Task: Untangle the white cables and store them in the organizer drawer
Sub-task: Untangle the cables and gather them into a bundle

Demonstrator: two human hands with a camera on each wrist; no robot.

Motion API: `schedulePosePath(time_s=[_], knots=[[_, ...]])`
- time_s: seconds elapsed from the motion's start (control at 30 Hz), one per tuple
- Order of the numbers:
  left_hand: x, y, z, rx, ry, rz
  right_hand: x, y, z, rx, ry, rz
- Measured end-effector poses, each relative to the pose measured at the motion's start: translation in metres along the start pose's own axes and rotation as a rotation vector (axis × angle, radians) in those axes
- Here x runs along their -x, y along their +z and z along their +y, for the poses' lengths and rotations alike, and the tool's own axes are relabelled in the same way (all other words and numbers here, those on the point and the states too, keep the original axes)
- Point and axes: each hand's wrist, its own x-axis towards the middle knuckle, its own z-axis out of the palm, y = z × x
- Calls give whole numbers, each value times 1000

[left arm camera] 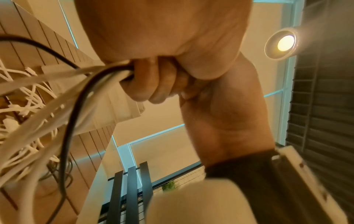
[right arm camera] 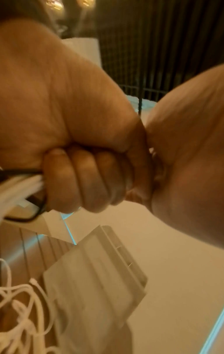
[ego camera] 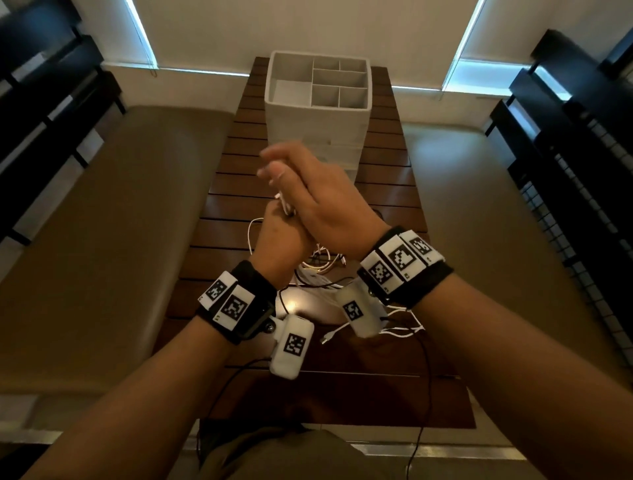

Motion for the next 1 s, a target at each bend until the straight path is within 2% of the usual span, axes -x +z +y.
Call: schedulePosePath(time_s=[0.07, 0.2, 0.33, 0.43, 0.7, 0.77, 0.87, 1.0], knots=[[-4, -8, 1, 168, 2, -8, 8, 3, 2, -181, 93, 33], [-2, -19, -4, 333, -31, -49, 33, 15, 17, -405, 283, -227], [0, -24, -6, 456, -96, -95, 46, 23, 32, -415, 327, -414], [-4, -31, -1, 487, -114, -153, 58, 33, 44, -331, 377, -532], [0, -45, -10, 388, -131, -220, 73, 36, 79, -180, 417, -551], [-2, -53, -5, 405, -130, -199, 91, 30, 100, -87, 509, -534], [-7, -66, -4, 429, -145, -168, 121, 24, 129, -110, 686, -472], [-10, -57, -20, 462, -199, -157, 133, 41, 139, 51, 710, -363]])
